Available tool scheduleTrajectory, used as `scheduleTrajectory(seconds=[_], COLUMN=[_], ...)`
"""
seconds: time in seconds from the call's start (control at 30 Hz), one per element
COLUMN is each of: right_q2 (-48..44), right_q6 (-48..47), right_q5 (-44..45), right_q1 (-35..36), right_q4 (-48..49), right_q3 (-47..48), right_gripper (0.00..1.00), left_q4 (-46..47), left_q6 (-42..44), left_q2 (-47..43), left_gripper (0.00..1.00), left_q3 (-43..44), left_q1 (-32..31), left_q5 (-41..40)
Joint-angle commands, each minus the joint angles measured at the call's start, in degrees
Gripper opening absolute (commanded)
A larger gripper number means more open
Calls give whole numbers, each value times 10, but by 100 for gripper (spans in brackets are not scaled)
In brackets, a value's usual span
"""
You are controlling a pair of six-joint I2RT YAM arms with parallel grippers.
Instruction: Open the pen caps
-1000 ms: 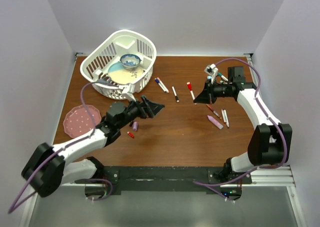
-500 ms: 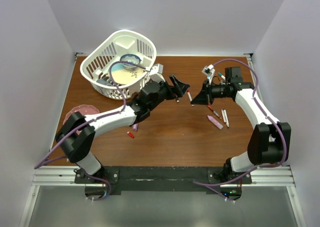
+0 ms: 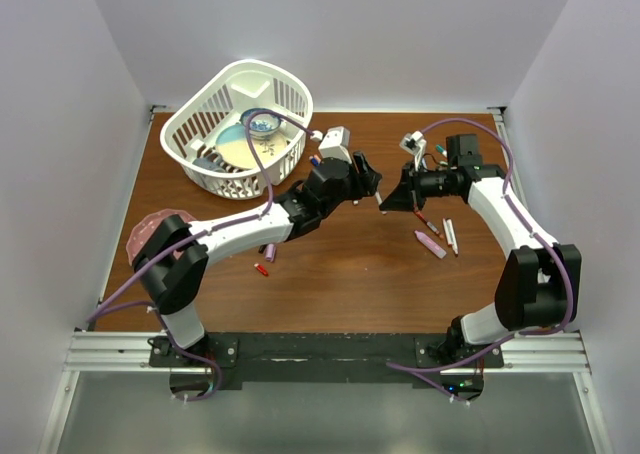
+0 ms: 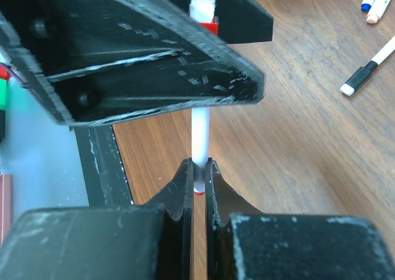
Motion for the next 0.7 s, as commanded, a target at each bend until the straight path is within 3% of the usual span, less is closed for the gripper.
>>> scheduleTrajectory(seconds=[0.0, 0.03, 0.17, 0.2, 0.23, 0.33, 0.37, 0.47, 0.6, 0.67], right_q2=[6, 6, 7, 7, 6, 5, 4, 1, -4, -7], right_q6=[-12, -13, -19, -23, -25, -26, -26, -17, 50, 85], right_q5=[3, 5, 8, 6, 4, -5, -10, -52, -110, -122], right_q1=[7, 7, 9, 9, 9, 9, 9, 10, 9, 10], right_q4=[0, -1, -4, -8, -9, -9, -9, 1, 74, 134], right_q3=[13, 13, 13, 13, 13, 12, 11, 1, -23, -43], right_gripper=[0, 0, 0, 0, 2, 22, 38, 70, 75, 66], left_q4=[6, 6, 12, 14, 18, 49, 77, 138, 204, 231], left_q6=[26, 27, 27, 28, 28, 39, 48, 60, 56, 52], left_q2=[1, 2, 0, -1, -3, -15, -18, -30, -37, -41], left_gripper=[47, 44, 5, 1, 0, 0, 0, 0, 0, 0], left_q3=[28, 29, 28, 25, 23, 0, -9, -46, -92, -103], left_q1=[-3, -2, -2, -2, -3, -3, -2, -3, -3, -3], left_q5=[-33, -33, -26, -23, -19, 10, 40, 112, 164, 180])
